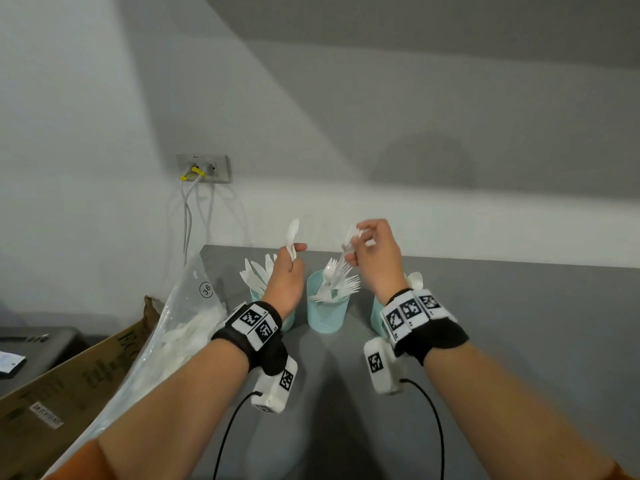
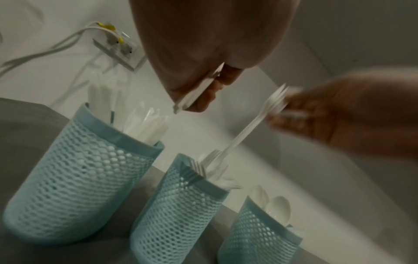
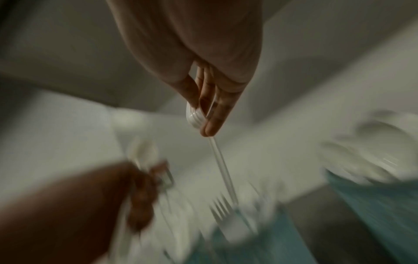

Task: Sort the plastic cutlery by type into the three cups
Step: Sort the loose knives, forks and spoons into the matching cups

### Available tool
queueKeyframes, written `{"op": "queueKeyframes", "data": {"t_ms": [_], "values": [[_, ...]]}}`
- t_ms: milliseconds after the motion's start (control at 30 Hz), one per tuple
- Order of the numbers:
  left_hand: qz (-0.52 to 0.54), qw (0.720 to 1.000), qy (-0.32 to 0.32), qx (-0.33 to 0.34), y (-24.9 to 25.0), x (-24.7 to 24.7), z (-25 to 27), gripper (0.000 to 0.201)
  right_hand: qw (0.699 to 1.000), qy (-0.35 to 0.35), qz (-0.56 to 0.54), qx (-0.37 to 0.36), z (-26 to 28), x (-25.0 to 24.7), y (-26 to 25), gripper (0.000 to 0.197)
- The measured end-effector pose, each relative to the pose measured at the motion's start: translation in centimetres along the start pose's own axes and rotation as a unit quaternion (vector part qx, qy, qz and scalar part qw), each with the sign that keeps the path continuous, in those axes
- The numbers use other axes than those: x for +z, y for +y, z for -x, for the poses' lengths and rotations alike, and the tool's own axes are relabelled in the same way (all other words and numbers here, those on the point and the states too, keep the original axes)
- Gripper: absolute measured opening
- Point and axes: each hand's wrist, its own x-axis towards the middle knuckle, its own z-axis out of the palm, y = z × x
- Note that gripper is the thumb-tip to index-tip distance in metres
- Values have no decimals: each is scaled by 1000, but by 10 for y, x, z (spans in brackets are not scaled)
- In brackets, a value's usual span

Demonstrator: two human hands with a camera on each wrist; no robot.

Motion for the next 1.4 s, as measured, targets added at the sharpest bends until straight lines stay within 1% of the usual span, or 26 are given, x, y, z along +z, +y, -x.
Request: {"op": "queueKeyframes", "data": {"t_ms": [100, 133, 200, 233, 267, 300, 367, 400, 433, 500, 567, 600, 667, 700, 733, 800, 833, 867, 900, 933, 1000, 1067, 1167, 1267, 1333, 1400], "values": [[-15, 999, -9, 37, 3, 6, 2, 29, 995, -40, 82, 29, 12, 7, 38, 19], [-15, 999, -19, 46, 3, 8, 3, 28, 990, -55, 129, 26, 14, 7, 48, 18], [9, 998, -53, 41, 2, 13, 6, 23, 967, -92, 239, 2, 16, 5, 61, 15], [21, 997, -71, 34, 4, 14, 8, 21, 959, -96, 268, -11, 16, 3, 63, 17], [21, 996, -84, 31, 5, 16, 11, 21, 958, -88, 272, -18, 16, 2, 63, 22], [3, 995, -91, 31, 5, 18, 13, 23, 966, -75, 247, -17, 16, 0, 60, 30], [-60, 992, -100, 45, 4, 24, 14, 27, 994, -62, 91, 6, 22, -2, 50, 42], [-90, 989, -104, 53, 3, 28, 14, 28, 997, -68, 20, 11, 24, -3, 46, 40], [-109, 986, -113, 58, 3, 33, 13, 27, 996, -83, -15, 10, 27, -4, 42, 35], [-106, 978, -153, 95, 7, 49, 16, 21, 994, -112, 10, 2, 29, -8, 40, 22], [-92, 969, -182, 140, 12, 66, 20, 25, 994, -93, 52, -7, 25, -14, 43, 22], [-94, 968, -189, 137, 15, 73, 22, 27, 996, -72, 55, -7, 22, -18, 46, 23], [-138, 965, -202, 96, 16, 86, 22, 25, 997, -33, 72, 7, 14, -30, 52, 24], [-200, 954, -207, 85, 16, 95, 21, 22, 996, -15, 80, 26, 10, -40, 57, 24], [-287, 931, -204, 96, 14, 97, 19, 23, 996, -3, 76, 49, 5, -47, 59, 24], [-432, 866, -205, 150, 7, 104, 17, 32, 994, 20, 78, 81, -2, -60, 64, 21], [-475, 836, -212, 176, 4, 109, 16, 37, 991, 34, 91, 88, -4, -68, 67, 19], [-498, 816, -221, 192, 0, 112, 16, 42, 989, 46, 102, 93, -6, -74, 69, 16], [-510, 806, -227, 200, -5, 116, 16, 45, 987, 55, 111, 98, -7, -79, 72, 11], [-512, 802, -229, 205, -8, 119, 15, 47, 986, 64, 118, 102, -8, -84, 74, 7], [-499, 809, -227, 210, -13, 124, 13, 45, 982, 82, 133, 103, -8, -90, 80, 4], [-482, 821, -218, 215, -17, 127, 11, 39, 979, 82, 163, 96, -8, -92, 84, 4], [-459, 840, -194, 215, -20, 130, 9, 29, 980, 44, 165, 105, -6, -90, 84, 7], [-438, 856, -185, 202, -20, 132, 7, 27, 973, -14, 192, 128, 0, -88, 81, 9], [-427, 864, -191, 183, -19, 132, 6, 27, 967, -27, 216, 133, 3, -88, 83, 16], [-424, 868, -192, 173, -18, 132, 4, 30, 969, -10, 214, 126, 6, -88, 85, 28]]}}
